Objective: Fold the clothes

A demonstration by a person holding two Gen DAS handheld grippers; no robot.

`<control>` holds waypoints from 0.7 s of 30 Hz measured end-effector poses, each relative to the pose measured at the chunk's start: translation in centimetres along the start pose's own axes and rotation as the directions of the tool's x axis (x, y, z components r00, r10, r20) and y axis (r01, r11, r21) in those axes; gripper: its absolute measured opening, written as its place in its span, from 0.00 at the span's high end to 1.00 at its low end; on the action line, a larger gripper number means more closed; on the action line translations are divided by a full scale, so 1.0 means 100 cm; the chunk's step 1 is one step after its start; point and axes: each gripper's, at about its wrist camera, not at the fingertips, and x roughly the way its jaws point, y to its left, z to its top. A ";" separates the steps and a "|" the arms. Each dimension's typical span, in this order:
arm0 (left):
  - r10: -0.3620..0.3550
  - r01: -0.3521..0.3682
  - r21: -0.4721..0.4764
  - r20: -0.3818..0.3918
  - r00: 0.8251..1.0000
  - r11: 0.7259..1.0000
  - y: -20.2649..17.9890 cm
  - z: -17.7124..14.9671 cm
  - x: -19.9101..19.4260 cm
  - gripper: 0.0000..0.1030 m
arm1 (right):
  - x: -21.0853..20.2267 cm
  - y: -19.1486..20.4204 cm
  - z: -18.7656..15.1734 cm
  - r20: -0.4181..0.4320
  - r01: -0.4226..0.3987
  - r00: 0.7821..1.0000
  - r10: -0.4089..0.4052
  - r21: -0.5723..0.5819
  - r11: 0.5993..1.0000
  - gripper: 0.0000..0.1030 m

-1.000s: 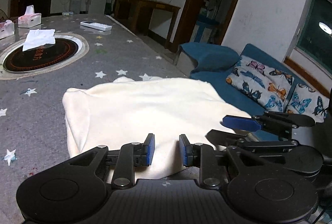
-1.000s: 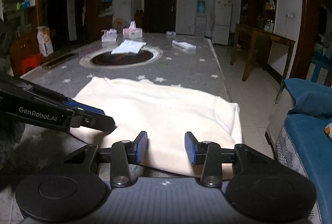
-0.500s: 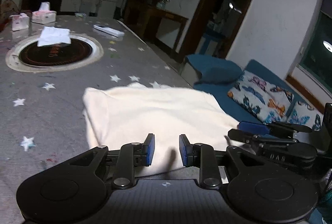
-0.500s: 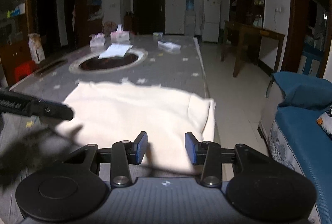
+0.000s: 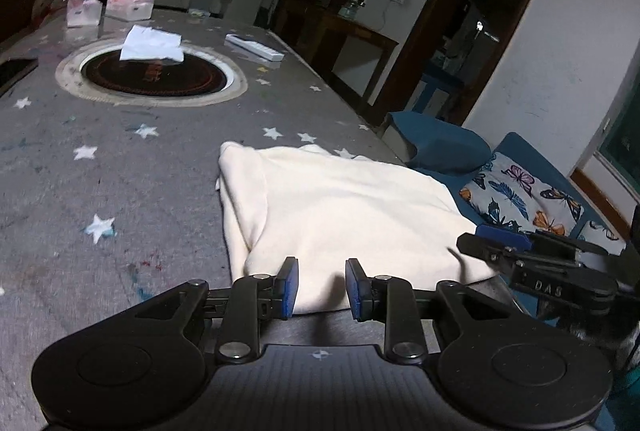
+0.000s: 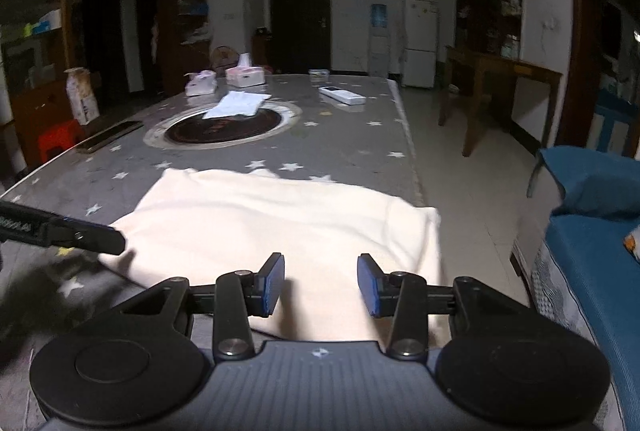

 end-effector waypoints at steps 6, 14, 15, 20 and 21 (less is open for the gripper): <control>-0.005 0.004 -0.018 -0.038 0.999 1.000 0.000 -0.003 0.004 0.69 | 0.012 0.013 -0.007 -0.030 -0.010 1.000 0.010 -0.025 1.000 0.57; 0.010 -0.010 -0.004 -0.042 0.999 1.000 -0.007 -0.005 -0.005 0.54 | -0.006 0.024 -0.011 -0.020 -0.021 1.000 0.021 -0.023 1.000 0.41; 0.011 -0.011 -0.002 -0.043 0.999 1.000 -0.007 -0.005 -0.007 0.52 | -0.008 0.025 -0.013 -0.023 -0.023 0.999 0.022 -0.019 1.000 0.40; 0.035 -0.035 0.011 -0.042 0.999 0.999 -0.008 -0.010 -0.014 0.43 | -0.016 0.032 -0.021 -0.036 -0.027 0.999 0.027 0.000 1.000 0.29; 0.037 -0.036 0.007 -0.043 0.998 0.999 -0.007 -0.011 -0.016 0.43 | -0.018 0.033 -0.022 -0.039 -0.029 0.999 0.029 0.001 1.000 0.28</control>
